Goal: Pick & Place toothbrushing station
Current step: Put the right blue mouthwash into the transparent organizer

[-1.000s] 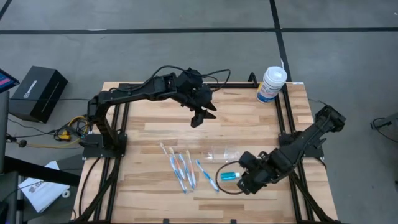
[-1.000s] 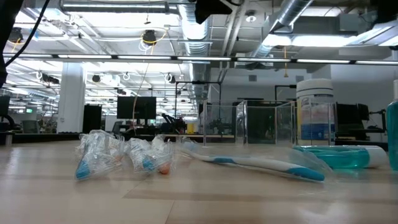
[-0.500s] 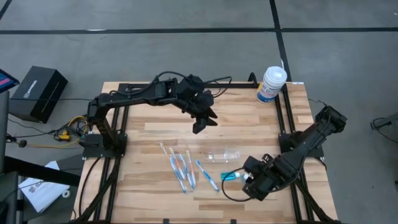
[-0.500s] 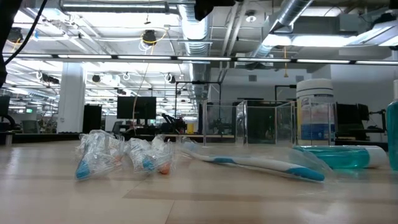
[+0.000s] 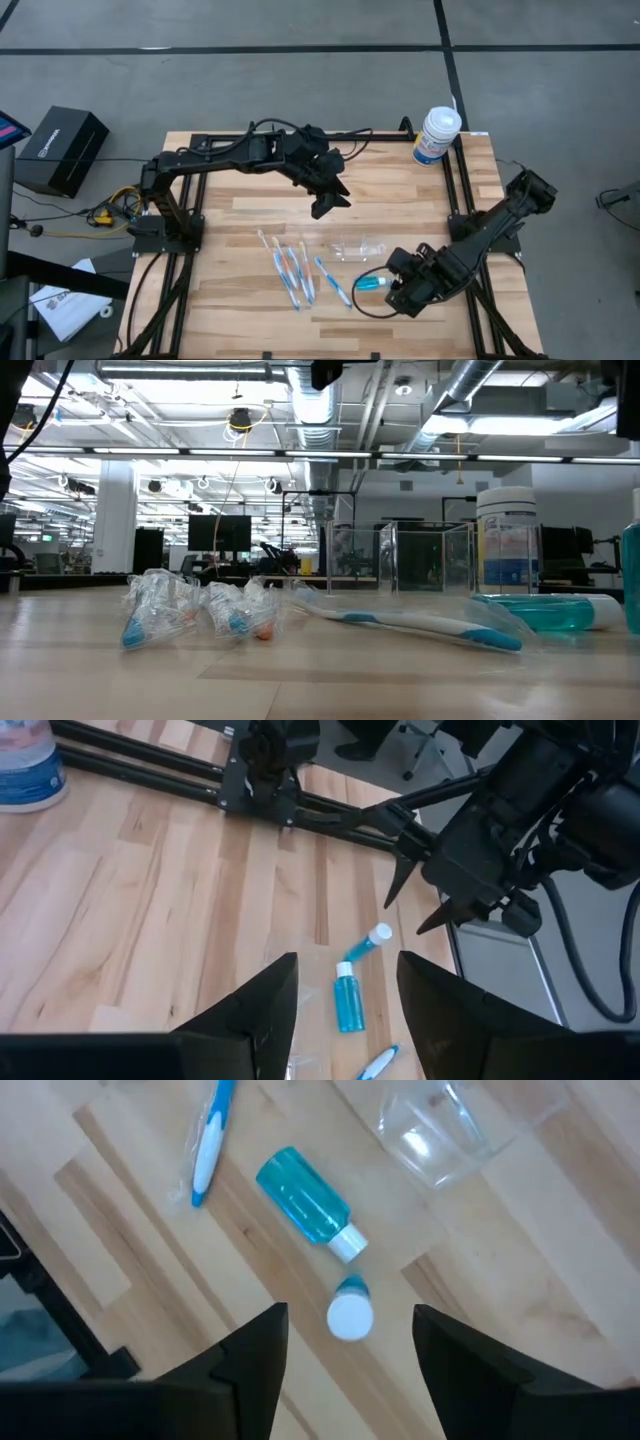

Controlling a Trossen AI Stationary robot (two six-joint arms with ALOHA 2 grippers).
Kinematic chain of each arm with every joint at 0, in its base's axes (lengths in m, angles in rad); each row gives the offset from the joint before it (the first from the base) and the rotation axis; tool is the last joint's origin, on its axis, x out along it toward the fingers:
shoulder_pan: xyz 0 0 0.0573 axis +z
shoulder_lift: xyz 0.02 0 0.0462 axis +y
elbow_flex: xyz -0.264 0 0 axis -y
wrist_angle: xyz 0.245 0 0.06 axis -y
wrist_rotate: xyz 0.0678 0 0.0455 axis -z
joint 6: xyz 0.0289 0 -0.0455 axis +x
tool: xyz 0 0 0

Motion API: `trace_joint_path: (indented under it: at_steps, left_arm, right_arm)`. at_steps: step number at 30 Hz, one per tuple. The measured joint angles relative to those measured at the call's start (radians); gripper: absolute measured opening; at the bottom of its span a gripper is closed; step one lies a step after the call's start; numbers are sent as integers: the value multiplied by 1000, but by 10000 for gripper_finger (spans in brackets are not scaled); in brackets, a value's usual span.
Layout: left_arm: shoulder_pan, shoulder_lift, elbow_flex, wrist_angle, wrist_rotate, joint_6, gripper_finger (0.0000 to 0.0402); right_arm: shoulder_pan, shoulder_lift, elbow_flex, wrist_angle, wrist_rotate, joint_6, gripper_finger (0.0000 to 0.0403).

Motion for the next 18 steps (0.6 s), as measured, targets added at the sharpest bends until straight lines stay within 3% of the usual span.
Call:
trace_joint_path:
  at_steps: [7, 18]
  left_arm:
    - [0, 1, 0, -2, 13, -26, 166]
    - [0, 1, 0, -1, 13, -17, 164]
  right_arm:
    - [-21, 0, 0, -3, -2, -5, 204]
    - [-20, 0, -28, 11, -87, 5, 200]
